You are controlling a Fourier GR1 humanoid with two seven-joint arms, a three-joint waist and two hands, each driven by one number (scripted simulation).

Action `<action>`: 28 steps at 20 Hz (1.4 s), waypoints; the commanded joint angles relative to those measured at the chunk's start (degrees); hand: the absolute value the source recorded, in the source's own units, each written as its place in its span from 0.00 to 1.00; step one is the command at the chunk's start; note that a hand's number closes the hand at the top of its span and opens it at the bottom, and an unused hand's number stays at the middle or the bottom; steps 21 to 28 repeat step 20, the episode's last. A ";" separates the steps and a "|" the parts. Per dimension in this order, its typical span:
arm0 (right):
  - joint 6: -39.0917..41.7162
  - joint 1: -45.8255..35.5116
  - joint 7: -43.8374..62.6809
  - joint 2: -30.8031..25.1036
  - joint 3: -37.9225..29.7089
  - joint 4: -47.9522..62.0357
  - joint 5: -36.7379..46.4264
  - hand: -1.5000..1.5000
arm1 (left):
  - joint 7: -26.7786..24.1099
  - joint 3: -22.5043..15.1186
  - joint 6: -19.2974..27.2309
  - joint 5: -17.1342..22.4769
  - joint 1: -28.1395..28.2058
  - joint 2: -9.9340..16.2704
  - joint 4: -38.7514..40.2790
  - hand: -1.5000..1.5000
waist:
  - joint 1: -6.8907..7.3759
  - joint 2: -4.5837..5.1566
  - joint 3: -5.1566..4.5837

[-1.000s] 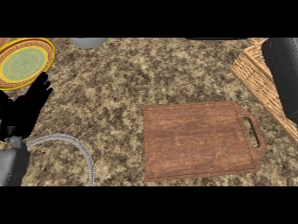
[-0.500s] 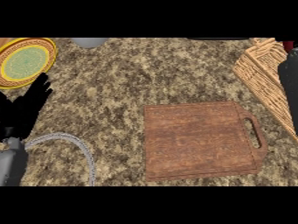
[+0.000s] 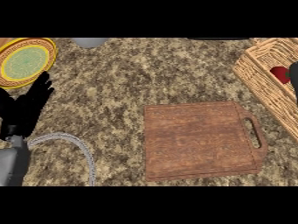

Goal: Pick the tomato from the cutting board and place it in the basket

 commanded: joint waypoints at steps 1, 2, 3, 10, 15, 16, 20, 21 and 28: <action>-7.77 2.18 4.36 -0.09 -2.89 -6.76 0.44 0.00 | -0.42 0.47 -0.99 0.68 1.49 0.29 0.28 0.50 | -0.62 -0.32 -0.03; -6.59 1.78 5.88 -0.39 -3.72 -9.55 0.91 0.00 | 0.74 0.81 -0.35 1.13 1.98 0.10 -1.71 0.50 | -0.77 -0.66 -0.04; -11.35 4.14 4.56 0.22 -5.09 -10.29 0.13 0.00 | 0.65 0.63 -0.13 0.38 1.32 0.57 -1.54 0.50 | -0.73 -0.39 0.02; -1.51 19.46 4.83 2.65 -7.99 -37.38 -6.45 0.00 | -0.77 2.44 0.18 0.41 2.95 1.29 0.16 0.50 | -3.02 -0.99 -0.06; 5.35 35.92 4.53 6.81 -6.48 -54.57 -15.06 0.00 | -0.41 3.91 -2.01 2.05 4.17 3.37 -0.77 0.50 | -3.82 -1.28 -0.03; 8.59 37.09 5.76 5.87 -6.45 -59.56 -16.46 0.00 | -0.89 2.39 1.05 0.33 4.37 0.49 -1.79 0.50 | -4.34 -1.49 -0.07; 12.33 49.09 5.33 4.57 -8.32 -72.50 -25.39 0.00 | 1.95 2.27 -0.73 1.45 2.51 1.71 -2.07 0.50 | -3.00 -0.81 -0.02; 12.33 49.09 5.33 4.57 -8.32 -72.50 -25.39 0.00 | 1.95 2.27 -0.73 1.45 2.51 1.71 -2.07 0.50 | -3.00 -0.81 -0.02; 12.33 49.09 5.33 4.57 -8.32 -72.50 -25.39 0.00 | 1.95 2.27 -0.73 1.45 2.51 1.71 -2.07 0.50 | -3.00 -0.81 -0.02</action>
